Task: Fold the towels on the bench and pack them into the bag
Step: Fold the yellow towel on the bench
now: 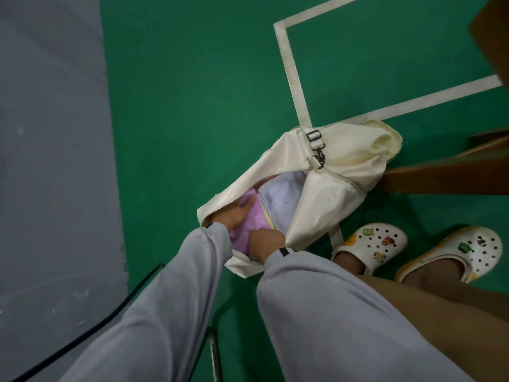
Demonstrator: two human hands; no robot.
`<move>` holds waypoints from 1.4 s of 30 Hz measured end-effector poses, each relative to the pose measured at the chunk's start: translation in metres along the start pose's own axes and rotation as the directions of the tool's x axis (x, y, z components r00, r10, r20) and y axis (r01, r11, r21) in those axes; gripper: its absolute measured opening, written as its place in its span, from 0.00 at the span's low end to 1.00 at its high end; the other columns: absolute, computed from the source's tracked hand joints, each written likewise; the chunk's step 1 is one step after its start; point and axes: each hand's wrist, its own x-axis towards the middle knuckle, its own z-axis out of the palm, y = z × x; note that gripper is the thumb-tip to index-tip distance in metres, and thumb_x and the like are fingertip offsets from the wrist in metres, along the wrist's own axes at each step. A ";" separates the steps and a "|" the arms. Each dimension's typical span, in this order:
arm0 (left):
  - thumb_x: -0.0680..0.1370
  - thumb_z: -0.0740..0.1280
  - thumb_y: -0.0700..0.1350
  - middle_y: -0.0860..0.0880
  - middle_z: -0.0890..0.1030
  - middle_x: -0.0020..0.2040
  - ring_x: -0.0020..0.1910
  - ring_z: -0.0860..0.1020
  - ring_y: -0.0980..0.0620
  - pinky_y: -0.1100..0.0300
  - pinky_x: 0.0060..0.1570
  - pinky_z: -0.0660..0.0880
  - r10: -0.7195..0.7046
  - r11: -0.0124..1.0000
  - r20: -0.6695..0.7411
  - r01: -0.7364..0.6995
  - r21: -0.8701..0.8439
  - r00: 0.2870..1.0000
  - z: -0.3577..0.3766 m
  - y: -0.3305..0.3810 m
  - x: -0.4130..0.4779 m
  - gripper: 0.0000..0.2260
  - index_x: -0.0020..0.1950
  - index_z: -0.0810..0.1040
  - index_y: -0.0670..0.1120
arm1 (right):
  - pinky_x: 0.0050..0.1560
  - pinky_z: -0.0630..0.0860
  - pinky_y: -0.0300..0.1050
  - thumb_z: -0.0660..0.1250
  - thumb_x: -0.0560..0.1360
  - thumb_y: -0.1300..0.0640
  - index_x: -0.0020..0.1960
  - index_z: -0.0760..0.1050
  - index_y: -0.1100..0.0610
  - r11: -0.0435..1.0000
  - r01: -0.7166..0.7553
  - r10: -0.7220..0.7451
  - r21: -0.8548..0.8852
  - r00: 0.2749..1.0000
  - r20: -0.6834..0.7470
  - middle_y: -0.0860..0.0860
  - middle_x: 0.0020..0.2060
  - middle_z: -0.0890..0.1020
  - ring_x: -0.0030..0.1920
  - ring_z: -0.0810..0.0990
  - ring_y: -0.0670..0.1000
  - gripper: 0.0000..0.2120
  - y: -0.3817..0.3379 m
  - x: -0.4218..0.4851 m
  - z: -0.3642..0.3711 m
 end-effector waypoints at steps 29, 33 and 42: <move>0.86 0.59 0.51 0.46 0.62 0.80 0.78 0.61 0.43 0.49 0.77 0.57 0.640 0.623 0.092 -0.585 0.519 0.763 0.051 0.066 0.003 0.25 0.82 0.58 0.51 | 0.77 0.58 0.60 0.63 0.80 0.54 0.79 0.56 0.66 0.821 -0.552 0.562 0.147 0.734 -0.382 0.64 0.77 0.60 0.76 0.61 0.64 0.33 0.119 0.015 -0.090; 0.87 0.55 0.51 0.51 0.68 0.75 0.77 0.63 0.49 0.64 0.71 0.64 0.604 0.673 0.142 -0.598 0.435 0.784 0.028 0.090 0.020 0.21 0.80 0.64 0.48 | 0.72 0.67 0.53 0.65 0.78 0.56 0.73 0.68 0.60 0.898 -0.412 0.433 0.152 0.775 -0.459 0.61 0.71 0.70 0.71 0.69 0.62 0.24 0.127 0.008 -0.104; 0.80 0.64 0.55 0.52 0.75 0.70 0.62 0.78 0.52 0.55 0.64 0.75 0.359 0.842 0.242 -0.424 0.334 0.902 -0.021 0.068 0.043 0.22 0.74 0.73 0.52 | 0.68 0.69 0.50 0.62 0.80 0.58 0.72 0.68 0.60 0.906 -0.400 0.414 0.141 0.762 -0.499 0.60 0.69 0.71 0.69 0.71 0.59 0.21 0.125 -0.003 -0.095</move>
